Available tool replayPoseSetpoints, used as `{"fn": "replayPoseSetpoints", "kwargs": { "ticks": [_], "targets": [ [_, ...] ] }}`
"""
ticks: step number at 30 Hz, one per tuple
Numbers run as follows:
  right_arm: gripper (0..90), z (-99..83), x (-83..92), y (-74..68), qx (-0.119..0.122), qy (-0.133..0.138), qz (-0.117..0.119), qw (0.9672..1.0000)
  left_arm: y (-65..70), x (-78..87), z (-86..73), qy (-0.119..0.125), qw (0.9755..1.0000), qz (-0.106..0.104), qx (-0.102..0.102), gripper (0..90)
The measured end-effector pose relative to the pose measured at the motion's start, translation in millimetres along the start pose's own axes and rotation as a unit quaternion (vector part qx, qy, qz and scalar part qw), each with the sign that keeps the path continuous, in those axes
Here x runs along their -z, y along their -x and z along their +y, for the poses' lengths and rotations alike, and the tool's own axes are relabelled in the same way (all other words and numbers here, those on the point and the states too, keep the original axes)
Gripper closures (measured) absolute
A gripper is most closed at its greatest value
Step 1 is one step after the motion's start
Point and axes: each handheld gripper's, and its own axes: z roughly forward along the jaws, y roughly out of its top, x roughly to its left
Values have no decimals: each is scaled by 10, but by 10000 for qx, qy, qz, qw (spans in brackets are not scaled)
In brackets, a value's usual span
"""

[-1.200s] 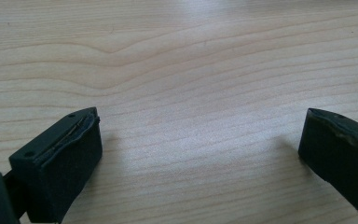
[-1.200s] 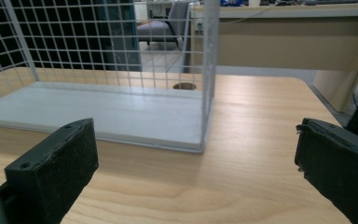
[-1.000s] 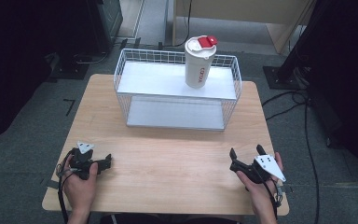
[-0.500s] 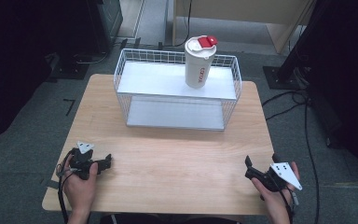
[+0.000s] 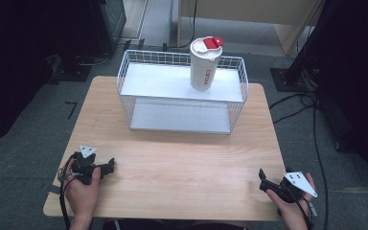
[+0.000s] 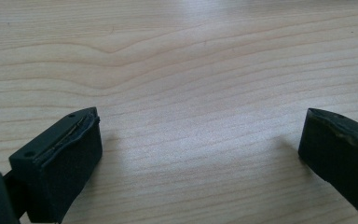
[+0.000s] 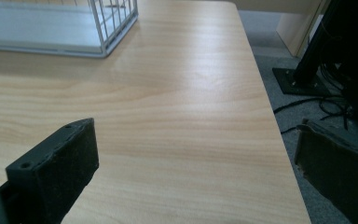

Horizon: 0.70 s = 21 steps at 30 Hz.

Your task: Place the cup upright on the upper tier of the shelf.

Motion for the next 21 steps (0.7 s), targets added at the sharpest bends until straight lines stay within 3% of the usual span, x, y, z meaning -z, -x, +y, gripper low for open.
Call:
{"fn": "replayPoseSetpoints", "kwargs": {
  "ticks": [5,9,14,18,21],
  "targets": [
    [3,-9,-26,30,-35,-156,11,9999,2,0,0,-1,10000,4,10,0],
    [70,2,-66,25,84,-386,6,9992,2,0,0,0,10000,2,11,0],
    [71,14,-123,13,259,-735,8,9970,2,0,0,-1,10000,2,10,0],
    [71,20,-165,-23,453,-990,103,9940,2,-1,0,1,10000,-1,10,0],
    [72,20,-208,-54,567,-1298,140,9898,2,0,0,0,10000,0,11,0]
  ]
}}
